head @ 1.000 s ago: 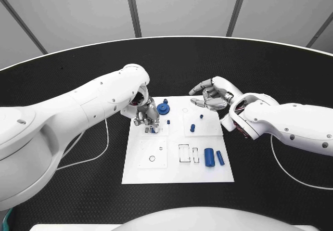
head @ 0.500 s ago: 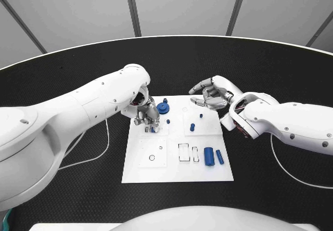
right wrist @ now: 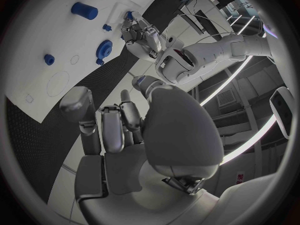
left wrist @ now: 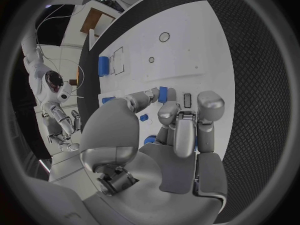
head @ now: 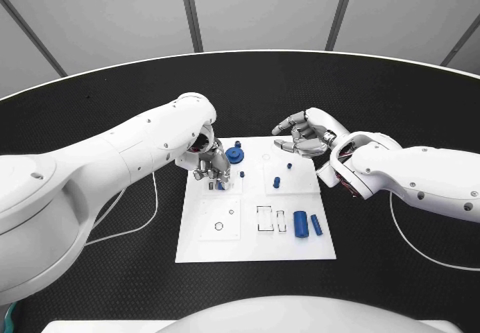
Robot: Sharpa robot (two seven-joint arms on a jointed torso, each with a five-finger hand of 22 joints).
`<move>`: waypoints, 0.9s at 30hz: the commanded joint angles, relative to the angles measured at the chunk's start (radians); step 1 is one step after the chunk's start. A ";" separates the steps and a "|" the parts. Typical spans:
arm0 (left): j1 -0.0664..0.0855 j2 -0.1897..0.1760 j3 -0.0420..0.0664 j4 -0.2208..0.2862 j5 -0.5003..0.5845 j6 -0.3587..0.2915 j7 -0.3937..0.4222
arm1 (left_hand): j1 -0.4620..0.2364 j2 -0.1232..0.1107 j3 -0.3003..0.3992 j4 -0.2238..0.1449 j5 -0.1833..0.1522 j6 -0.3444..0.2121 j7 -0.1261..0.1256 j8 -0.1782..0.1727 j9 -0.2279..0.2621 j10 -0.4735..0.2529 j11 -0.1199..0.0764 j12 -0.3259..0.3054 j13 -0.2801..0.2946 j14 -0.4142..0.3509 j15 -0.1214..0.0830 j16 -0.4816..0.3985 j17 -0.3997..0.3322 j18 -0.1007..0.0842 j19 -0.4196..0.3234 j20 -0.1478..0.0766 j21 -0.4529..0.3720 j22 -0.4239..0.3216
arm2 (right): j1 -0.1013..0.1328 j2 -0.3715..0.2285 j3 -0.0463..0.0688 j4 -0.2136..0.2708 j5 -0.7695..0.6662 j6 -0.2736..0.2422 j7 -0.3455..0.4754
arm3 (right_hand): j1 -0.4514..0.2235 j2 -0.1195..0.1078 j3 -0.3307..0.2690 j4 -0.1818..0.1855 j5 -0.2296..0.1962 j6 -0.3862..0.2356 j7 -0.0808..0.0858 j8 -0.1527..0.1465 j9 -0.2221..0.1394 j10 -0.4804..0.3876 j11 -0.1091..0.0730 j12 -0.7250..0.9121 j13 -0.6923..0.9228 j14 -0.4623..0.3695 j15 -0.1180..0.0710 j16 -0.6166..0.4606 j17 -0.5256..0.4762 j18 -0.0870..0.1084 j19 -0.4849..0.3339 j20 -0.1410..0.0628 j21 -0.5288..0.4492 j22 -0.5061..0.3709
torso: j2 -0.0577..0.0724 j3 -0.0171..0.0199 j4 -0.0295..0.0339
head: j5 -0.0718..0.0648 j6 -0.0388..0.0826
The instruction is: Assemble the parts on the task board
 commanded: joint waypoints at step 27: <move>-0.002 -0.007 -0.001 0.012 -0.029 -0.102 -0.061 | 0.003 0.017 0.040 -0.032 0.001 -0.007 -0.005 0.012 0.021 -0.001 -0.008 0.005 0.000 0.084 -0.008 0.004 0.168 -0.016 0.009 -0.002 0.006 -0.001 | 0.000 0.002 0.000 -0.001 0.000 0.000 0.002 | -0.004 -0.007 0.010 0.000 0.005 0.005 -0.001 0.004 -0.001 0.005 0.000 0.005 0.000 0.045 -0.007 0.002 0.002 0.011 0.005 0.001 0.002 0.001 | -0.001 -0.0016 0.0000 | 0.002 0.003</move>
